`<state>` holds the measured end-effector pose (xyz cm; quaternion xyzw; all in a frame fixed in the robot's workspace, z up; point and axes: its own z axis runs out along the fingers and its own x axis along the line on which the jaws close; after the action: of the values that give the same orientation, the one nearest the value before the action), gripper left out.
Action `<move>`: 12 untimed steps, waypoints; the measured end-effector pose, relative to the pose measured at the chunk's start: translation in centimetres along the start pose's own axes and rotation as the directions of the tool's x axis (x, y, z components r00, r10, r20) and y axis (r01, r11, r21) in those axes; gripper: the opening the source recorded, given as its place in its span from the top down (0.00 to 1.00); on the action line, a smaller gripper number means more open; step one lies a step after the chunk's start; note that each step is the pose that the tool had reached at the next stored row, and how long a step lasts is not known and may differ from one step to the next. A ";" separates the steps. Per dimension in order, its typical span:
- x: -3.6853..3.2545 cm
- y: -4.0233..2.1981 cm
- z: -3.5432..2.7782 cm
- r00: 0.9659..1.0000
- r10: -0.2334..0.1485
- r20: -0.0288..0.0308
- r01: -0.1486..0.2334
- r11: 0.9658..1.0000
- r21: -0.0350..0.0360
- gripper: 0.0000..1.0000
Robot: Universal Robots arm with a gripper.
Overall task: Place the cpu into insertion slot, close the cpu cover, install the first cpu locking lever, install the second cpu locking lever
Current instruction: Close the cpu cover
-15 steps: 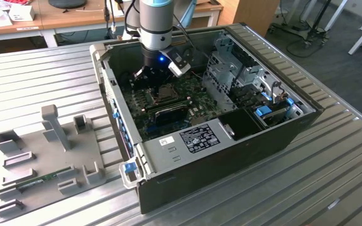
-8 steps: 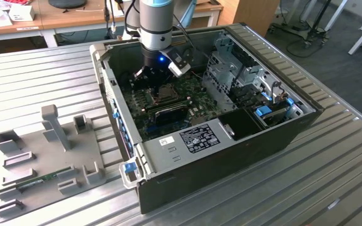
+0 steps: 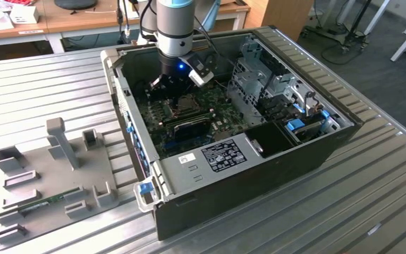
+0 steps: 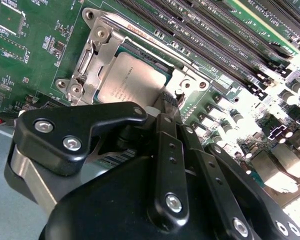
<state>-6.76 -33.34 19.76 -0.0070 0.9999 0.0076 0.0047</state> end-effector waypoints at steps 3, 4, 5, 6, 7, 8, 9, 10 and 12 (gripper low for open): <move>0.00 0.00 0.02 1.000 0.000 0.000 0.000 1.000 0.000 0.89; 0.00 0.00 0.02 1.000 0.000 0.000 0.000 1.000 0.000 0.89; 0.00 0.00 0.02 1.000 0.000 0.000 0.000 1.000 0.000 0.89; 0.00 0.00 0.03 1.000 0.000 0.000 0.000 1.000 0.000 0.89; 0.00 0.00 0.03 1.000 0.000 0.000 0.000 1.000 0.000 0.89; 0.00 0.00 0.04 1.000 0.000 0.000 0.000 1.000 0.000 0.89; 0.00 0.00 0.05 1.000 0.000 0.000 0.000 1.000 0.000 0.89; 0.00 0.00 0.05 1.000 0.000 0.000 0.000 1.000 0.000 0.89; 0.00 0.00 0.06 1.000 0.000 0.000 0.000 1.000 0.000 0.89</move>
<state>-6.76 -33.34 19.70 -0.0070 0.9999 0.0075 0.0047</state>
